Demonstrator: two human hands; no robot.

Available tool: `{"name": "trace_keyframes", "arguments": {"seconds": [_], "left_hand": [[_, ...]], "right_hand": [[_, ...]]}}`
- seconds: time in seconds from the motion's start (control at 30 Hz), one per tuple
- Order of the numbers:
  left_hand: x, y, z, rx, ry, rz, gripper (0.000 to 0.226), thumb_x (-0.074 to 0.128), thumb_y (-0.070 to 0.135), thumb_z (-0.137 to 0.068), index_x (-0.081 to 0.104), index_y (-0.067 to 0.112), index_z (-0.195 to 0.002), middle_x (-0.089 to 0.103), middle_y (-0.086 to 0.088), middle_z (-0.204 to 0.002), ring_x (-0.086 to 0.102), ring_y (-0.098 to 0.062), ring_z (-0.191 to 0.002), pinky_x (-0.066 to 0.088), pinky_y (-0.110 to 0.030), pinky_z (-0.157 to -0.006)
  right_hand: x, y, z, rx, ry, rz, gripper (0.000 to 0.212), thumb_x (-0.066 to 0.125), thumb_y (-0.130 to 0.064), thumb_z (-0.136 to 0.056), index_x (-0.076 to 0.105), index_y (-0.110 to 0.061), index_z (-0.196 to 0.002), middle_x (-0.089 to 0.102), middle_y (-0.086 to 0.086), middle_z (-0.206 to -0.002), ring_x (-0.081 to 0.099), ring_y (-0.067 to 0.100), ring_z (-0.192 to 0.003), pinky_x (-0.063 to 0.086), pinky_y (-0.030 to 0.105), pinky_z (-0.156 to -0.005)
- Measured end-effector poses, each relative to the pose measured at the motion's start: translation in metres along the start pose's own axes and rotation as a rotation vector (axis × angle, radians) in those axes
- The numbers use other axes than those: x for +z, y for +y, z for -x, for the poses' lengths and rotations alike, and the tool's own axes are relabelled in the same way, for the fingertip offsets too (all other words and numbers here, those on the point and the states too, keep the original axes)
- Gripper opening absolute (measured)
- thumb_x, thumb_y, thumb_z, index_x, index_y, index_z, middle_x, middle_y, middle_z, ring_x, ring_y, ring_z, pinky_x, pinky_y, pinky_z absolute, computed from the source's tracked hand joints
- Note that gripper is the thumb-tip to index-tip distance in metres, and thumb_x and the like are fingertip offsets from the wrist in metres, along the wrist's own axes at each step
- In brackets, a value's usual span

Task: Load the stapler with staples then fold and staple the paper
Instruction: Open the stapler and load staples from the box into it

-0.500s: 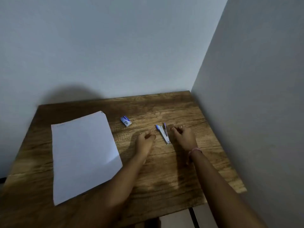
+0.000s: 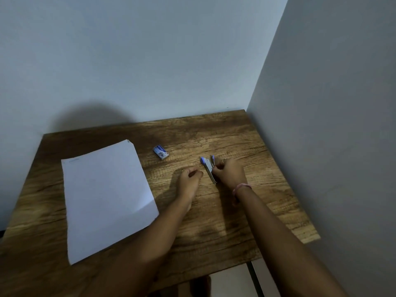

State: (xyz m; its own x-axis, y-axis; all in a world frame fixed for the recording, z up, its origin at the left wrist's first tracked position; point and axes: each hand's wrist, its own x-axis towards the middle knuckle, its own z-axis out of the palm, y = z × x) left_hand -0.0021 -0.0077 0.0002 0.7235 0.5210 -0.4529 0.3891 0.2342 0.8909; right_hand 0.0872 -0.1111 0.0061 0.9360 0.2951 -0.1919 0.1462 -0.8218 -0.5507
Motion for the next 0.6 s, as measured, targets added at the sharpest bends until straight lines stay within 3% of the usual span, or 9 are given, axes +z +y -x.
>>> {"name": "trace_keyframes", "arguments": {"seconds": [0.13,0.3,0.47,0.6], "left_hand": [[0.000,0.011,0.010,0.024,-0.108,0.119,0.013,0.060,0.022,-0.091,0.063,0.019,-0.104,0.069,-0.005,-0.107,0.065,-0.015,-0.099,0.052,-0.030,-0.091],[-0.001,0.031,0.019,0.145,-0.182,0.297,0.025,0.067,0.026,-0.087,0.065,0.015,-0.110,0.072,-0.002,-0.105,0.068,-0.013,-0.099,0.054,-0.022,-0.081],[-0.007,0.051,0.025,0.273,-0.151,0.308,0.012,0.065,0.021,-0.089,0.068,0.018,-0.101,0.072,0.002,-0.100,0.067,-0.013,-0.098,0.053,-0.031,-0.090],[-0.013,0.058,0.029,0.341,-0.122,0.292,0.012,0.062,0.017,-0.090,0.066,0.022,-0.100,0.071,0.006,-0.099,0.068,-0.007,-0.094,0.055,-0.020,-0.075]], "right_hand": [[-0.006,-0.011,0.012,-0.104,0.050,-0.098,0.020,0.066,-0.026,-0.080,0.072,-0.007,-0.079,0.071,0.011,-0.076,0.067,0.024,-0.076,0.045,0.029,-0.063],[-0.032,-0.031,0.030,-0.334,0.224,-0.193,0.021,0.068,-0.028,-0.083,0.073,-0.008,-0.082,0.072,0.006,-0.075,0.066,0.019,-0.072,0.052,0.033,-0.072],[-0.049,-0.043,0.044,-0.482,0.297,-0.320,0.015,0.071,-0.022,-0.082,0.075,-0.014,-0.094,0.070,-0.001,-0.078,0.061,0.000,-0.067,0.046,0.006,-0.064],[-0.048,-0.050,0.047,-0.441,0.297,-0.424,0.020,0.071,-0.023,-0.082,0.073,-0.017,-0.101,0.071,-0.007,-0.078,0.065,-0.005,-0.065,0.048,0.005,-0.063]]}}
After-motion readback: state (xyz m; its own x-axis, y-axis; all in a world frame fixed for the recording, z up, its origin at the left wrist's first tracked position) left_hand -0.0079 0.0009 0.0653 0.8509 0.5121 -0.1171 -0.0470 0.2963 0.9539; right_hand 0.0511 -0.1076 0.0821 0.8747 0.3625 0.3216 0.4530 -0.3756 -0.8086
